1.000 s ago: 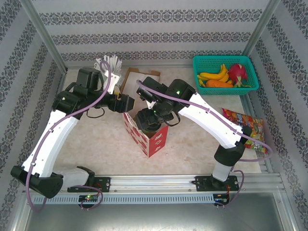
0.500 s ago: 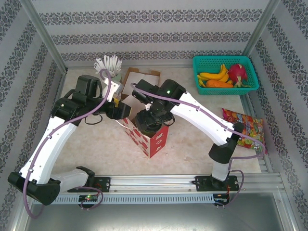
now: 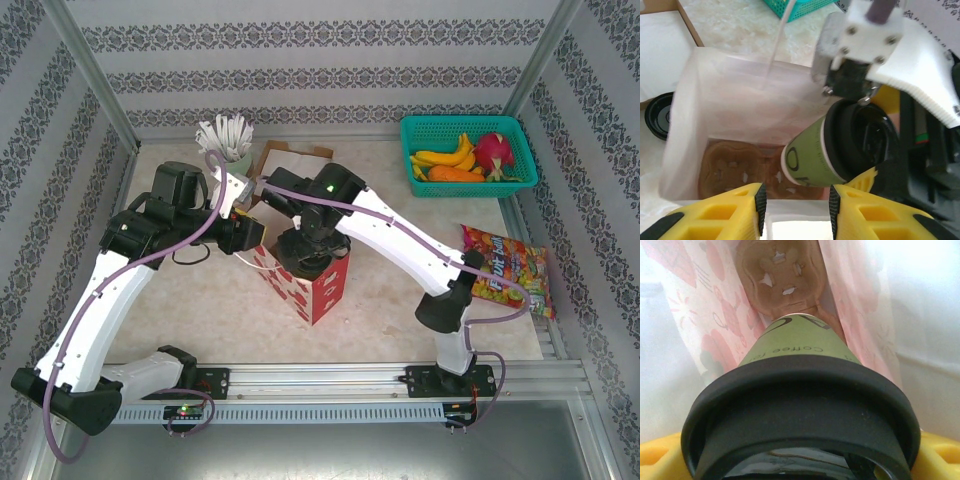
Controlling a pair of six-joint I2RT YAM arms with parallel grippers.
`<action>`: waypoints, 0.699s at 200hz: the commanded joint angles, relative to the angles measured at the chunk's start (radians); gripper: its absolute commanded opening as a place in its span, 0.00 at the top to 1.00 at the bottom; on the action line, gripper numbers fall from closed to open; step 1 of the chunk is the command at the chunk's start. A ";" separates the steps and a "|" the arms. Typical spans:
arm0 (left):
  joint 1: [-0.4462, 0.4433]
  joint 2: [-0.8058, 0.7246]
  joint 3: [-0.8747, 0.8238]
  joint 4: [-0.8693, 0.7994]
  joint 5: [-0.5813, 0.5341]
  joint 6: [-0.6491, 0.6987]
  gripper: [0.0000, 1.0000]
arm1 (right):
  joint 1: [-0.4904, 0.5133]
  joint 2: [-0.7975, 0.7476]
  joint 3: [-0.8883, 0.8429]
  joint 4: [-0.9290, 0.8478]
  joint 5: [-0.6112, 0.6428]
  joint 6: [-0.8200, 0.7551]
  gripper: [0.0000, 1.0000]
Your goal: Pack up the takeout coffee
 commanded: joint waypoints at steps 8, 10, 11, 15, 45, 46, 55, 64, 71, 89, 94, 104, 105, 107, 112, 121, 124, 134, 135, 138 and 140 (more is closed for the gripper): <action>0.011 0.012 -0.001 -0.007 0.060 0.016 0.58 | 0.011 0.041 0.040 -0.068 0.011 -0.036 0.29; 0.011 0.011 -0.001 -0.007 0.060 0.016 0.58 | 0.011 0.042 0.039 -0.067 0.009 -0.037 0.29; 0.011 0.012 -0.001 -0.007 0.059 0.016 0.58 | 0.011 0.042 0.039 -0.067 0.008 -0.039 0.29; 0.011 0.013 -0.001 -0.007 0.059 0.016 0.58 | 0.011 0.043 0.038 -0.067 0.005 -0.039 0.29; 0.011 0.009 -0.002 -0.008 0.049 0.023 0.58 | 0.005 0.047 0.026 -0.080 0.034 -0.042 0.29; 0.011 0.009 -0.002 -0.008 0.049 0.023 0.58 | 0.005 0.047 0.025 -0.082 0.034 -0.043 0.29; 0.012 0.007 -0.002 -0.011 0.055 0.031 0.58 | 0.000 0.047 0.020 -0.085 0.038 -0.044 0.29; 0.011 0.004 -0.004 -0.016 0.061 0.042 0.58 | -0.004 0.045 0.011 -0.085 0.036 -0.050 0.29; 0.012 -0.001 -0.004 -0.016 0.070 0.050 0.58 | -0.007 0.043 0.006 -0.086 0.033 -0.054 0.29; 0.012 -0.010 0.000 -0.020 0.122 0.067 0.57 | -0.015 0.042 -0.008 -0.085 0.018 -0.060 0.29; 0.012 -0.012 0.001 -0.022 0.134 0.072 0.57 | -0.017 0.042 -0.011 -0.085 0.014 -0.064 0.29; 0.012 -0.022 -0.002 -0.022 0.141 0.080 0.58 | -0.022 0.045 -0.014 -0.088 0.011 -0.065 0.29; 0.011 -0.022 -0.002 -0.021 0.141 0.080 0.58 | -0.022 0.045 -0.015 -0.088 0.011 -0.065 0.29; 0.011 -0.024 -0.004 -0.021 0.138 0.081 0.58 | -0.024 0.045 -0.016 -0.088 0.008 -0.066 0.29; 0.011 -0.027 -0.005 -0.021 0.128 0.083 0.58 | -0.028 0.043 -0.018 -0.089 0.001 -0.066 0.29; 0.011 -0.033 -0.007 -0.022 0.106 0.084 0.58 | -0.033 0.040 -0.026 -0.080 -0.011 -0.069 0.29; 0.011 -0.035 -0.008 -0.022 0.099 0.084 0.58 | -0.035 0.039 -0.029 -0.078 -0.014 -0.071 0.29; 0.012 -0.037 -0.009 -0.020 0.081 0.083 0.58 | -0.038 0.038 -0.037 -0.078 -0.027 -0.085 0.29; 0.013 -0.037 -0.009 -0.019 0.079 0.083 0.58 | -0.038 0.039 -0.037 -0.079 -0.027 -0.086 0.29; 0.014 -0.038 -0.007 -0.016 0.072 0.079 0.57 | -0.038 0.041 -0.040 -0.082 -0.027 -0.091 0.29; 0.014 -0.037 -0.007 -0.013 0.068 0.074 0.56 | -0.039 0.042 -0.040 -0.084 -0.025 -0.094 0.29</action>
